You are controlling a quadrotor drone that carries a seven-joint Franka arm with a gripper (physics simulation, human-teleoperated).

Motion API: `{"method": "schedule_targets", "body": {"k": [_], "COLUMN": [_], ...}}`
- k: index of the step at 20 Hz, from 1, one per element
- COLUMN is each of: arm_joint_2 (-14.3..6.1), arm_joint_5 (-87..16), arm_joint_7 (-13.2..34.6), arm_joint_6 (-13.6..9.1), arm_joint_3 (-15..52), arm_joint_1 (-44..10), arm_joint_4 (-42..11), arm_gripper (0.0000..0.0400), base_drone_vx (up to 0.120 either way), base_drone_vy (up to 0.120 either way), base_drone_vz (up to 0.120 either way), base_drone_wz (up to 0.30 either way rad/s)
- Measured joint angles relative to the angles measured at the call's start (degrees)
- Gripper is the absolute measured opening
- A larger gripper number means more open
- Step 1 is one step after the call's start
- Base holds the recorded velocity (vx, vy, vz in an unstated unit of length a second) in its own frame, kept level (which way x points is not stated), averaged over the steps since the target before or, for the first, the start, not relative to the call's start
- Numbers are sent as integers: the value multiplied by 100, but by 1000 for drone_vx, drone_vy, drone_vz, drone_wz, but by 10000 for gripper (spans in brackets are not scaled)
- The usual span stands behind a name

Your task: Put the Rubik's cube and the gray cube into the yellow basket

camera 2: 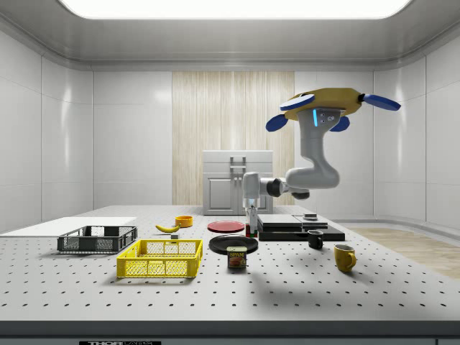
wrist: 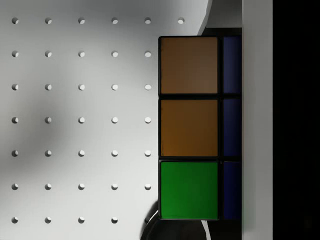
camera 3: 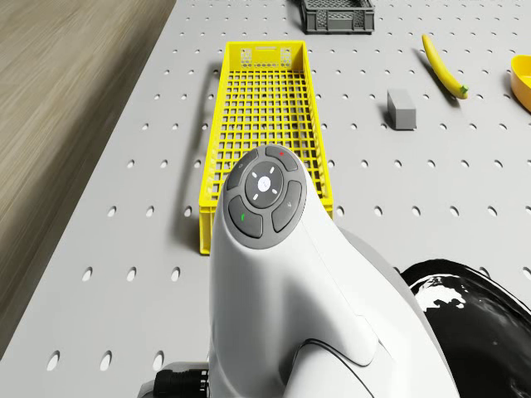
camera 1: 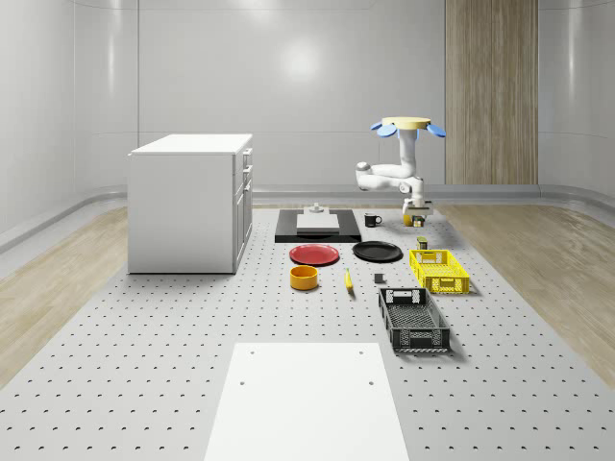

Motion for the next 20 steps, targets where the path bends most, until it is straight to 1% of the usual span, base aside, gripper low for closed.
{"method": "schedule_targets", "body": {"k": [20], "arm_joint_2": [-183], "arm_joint_5": [75], "arm_joint_7": [31], "arm_joint_6": [171], "arm_joint_3": [28], "arm_joint_1": [-39], "arm_joint_4": [8], "arm_gripper": [325], "base_drone_vx": [120], "base_drone_vy": [0], "base_drone_vz": [0], "base_drone_wz": [0]}}
